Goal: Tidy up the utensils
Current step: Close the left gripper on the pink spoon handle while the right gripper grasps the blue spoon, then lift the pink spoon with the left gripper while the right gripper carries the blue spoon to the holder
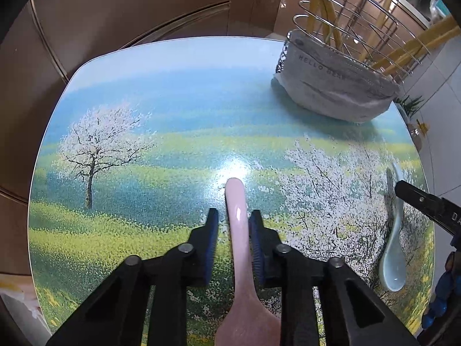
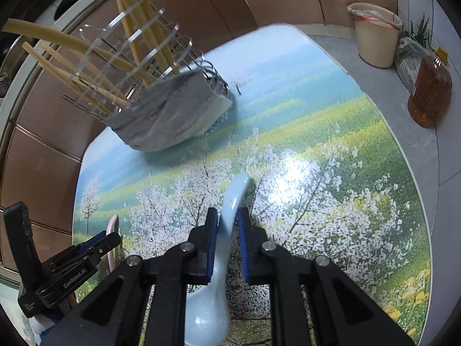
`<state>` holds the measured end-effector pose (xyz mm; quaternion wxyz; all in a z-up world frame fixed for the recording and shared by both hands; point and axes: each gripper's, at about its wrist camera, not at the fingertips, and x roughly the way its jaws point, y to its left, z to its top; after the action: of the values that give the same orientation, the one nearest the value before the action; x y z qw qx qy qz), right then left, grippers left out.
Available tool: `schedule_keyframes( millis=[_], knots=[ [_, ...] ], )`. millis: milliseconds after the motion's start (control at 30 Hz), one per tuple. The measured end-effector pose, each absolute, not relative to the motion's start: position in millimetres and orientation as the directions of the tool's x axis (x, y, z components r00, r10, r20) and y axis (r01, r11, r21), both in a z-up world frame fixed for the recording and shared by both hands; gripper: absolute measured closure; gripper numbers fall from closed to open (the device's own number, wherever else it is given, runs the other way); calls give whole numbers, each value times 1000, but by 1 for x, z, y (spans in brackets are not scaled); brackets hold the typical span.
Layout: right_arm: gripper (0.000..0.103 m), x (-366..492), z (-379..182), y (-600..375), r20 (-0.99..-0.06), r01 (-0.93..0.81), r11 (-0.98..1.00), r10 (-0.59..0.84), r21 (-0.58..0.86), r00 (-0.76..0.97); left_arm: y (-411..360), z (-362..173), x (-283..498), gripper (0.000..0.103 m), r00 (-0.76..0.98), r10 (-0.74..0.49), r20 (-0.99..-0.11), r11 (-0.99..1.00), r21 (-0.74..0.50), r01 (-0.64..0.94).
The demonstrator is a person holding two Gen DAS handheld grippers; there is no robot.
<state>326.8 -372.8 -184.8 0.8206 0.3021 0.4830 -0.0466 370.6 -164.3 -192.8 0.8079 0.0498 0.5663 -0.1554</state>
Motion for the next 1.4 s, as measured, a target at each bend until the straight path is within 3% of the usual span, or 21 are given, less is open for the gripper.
schedule_keyframes(
  millis=[333, 667, 1400],
  knots=[
    [93, 303, -162, -365, -771, 309, 831, 205, 462, 603, -153, -193, 365, 91, 334, -231, -914, 943, -126, 308],
    [94, 271, -137, -346, -705, 235, 860, 184, 453, 685, -130, -167, 338, 91, 425, -353, -834, 917, -218, 334],
    [95, 221, -111, -308, -651, 153, 920, 131, 361, 748, -121, -114, 276, 91, 622, -341, -705, 922, -123, 367]
  ],
)
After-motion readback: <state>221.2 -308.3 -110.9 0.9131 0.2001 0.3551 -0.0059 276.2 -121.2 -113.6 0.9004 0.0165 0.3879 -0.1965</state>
